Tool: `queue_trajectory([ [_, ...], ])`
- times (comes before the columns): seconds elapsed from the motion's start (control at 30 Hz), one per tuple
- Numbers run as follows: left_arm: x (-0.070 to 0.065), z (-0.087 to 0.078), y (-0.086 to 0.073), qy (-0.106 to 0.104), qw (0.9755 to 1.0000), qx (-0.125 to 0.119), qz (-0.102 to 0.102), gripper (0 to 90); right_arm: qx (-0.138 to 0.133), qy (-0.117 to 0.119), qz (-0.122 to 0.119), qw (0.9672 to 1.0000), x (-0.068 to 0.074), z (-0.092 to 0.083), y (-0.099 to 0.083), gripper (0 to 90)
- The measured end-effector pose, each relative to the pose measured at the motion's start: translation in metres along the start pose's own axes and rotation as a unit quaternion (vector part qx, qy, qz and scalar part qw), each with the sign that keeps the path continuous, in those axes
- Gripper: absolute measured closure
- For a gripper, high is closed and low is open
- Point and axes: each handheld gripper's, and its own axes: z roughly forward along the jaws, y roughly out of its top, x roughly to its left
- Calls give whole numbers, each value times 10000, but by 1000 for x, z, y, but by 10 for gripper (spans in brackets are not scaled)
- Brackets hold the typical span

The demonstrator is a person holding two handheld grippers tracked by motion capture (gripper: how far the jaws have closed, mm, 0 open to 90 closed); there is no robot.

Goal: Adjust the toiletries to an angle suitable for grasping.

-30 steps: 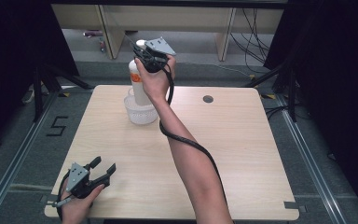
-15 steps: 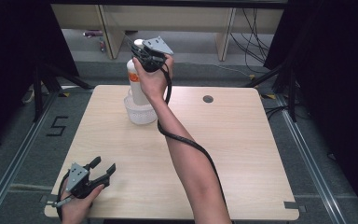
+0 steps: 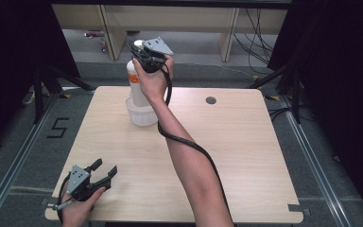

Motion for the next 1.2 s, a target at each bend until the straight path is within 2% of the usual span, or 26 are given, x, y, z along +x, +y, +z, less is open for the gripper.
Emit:
queue_trajectory([
  [0.13,0,0,0,4,10000,3,-1,316,16,8,-24,10000,0,1,-1,599],
  [0.23,0,0,0,3,10000,6,1,316,39,10,59,10000,1,2,-2,599],
  [0.3,0,0,0,4,10000,5,3,316,23,-4,-27,10000,0,3,-3,599],
  [0.37,0,0,0,3,10000,2,0,316,45,16,59,10000,1,3,-4,599],
  [0.63,0,-1,0,3,10000,4,-3,316,70,17,36,10000,2,6,-7,599],
  [0.67,0,-2,0,45,10000,86,6,316,84,3,58,9999,3,6,-7,599],
  [0.7,0,-2,0,39,10000,66,-3,316,73,10,-11,10000,2,6,-8,599],
  [0.8,0,-2,0,41,10000,78,10,315,100,13,-21,9999,3,7,-10,599],
  [0.9,0,-2,0,35,10000,76,13,316,130,-3,46,9999,4,7,-11,599],
  [1.2,0,-2,0,33,10000,81,12,316,177,44,21,9998,4,9,-18,599],
])
